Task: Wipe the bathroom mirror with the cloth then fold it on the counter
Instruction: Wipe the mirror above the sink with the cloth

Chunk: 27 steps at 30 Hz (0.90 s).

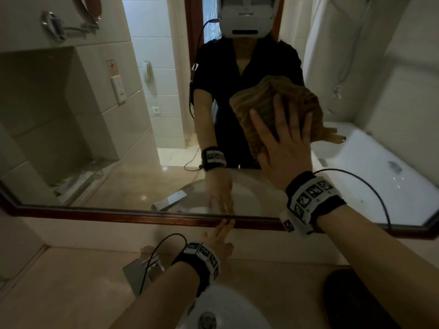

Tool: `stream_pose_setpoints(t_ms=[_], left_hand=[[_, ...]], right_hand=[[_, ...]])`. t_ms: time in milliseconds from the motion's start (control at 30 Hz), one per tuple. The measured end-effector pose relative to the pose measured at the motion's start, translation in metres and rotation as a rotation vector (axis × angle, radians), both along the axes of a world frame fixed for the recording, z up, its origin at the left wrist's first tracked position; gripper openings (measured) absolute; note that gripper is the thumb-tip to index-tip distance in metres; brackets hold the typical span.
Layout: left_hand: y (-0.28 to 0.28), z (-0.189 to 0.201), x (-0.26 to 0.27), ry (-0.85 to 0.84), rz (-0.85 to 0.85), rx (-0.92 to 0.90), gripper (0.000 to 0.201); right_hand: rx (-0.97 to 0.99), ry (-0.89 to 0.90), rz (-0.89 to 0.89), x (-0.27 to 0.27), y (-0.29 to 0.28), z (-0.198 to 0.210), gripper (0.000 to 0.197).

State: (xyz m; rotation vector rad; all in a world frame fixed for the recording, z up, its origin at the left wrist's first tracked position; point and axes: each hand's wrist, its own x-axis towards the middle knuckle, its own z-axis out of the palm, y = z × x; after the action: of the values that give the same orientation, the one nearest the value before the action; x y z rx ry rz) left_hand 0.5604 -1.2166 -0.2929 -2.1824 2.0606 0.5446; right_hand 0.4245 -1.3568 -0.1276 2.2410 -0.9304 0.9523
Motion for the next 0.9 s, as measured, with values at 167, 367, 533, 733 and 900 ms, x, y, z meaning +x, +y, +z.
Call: stream_pose_setpoints(t_ms=[167, 367, 533, 733, 900], left_hand=[[-0.010, 0.004, -0.004, -0.056, 0.000, 0.227, 0.029], [-0.003, 0.004, -0.003, -0.149, -0.108, 0.140, 0.055], [-0.006, 0.007, -0.006, -0.072, -0.015, -0.007, 0.046], [-0.017, 0.018, -0.015, -0.144, -0.064, -0.362, 0.051], [-0.021, 0.010, -0.012, -0.222, -0.038, -0.342, 0.061]], right_hand=[[0.132, 0.374, 0.111, -0.007, 0.010, -0.117, 0.089], [0.380, 0.632, 0.135, -0.041, 0.021, -0.213, 0.105], [0.377, 0.580, 0.192, -0.046, 0.017, -0.218, 0.099], [0.260, 0.429, 0.292, -0.050, 0.015, -0.213, 0.045], [0.345, 0.384, 0.330, -0.047, 0.021, -0.200, 0.047]])
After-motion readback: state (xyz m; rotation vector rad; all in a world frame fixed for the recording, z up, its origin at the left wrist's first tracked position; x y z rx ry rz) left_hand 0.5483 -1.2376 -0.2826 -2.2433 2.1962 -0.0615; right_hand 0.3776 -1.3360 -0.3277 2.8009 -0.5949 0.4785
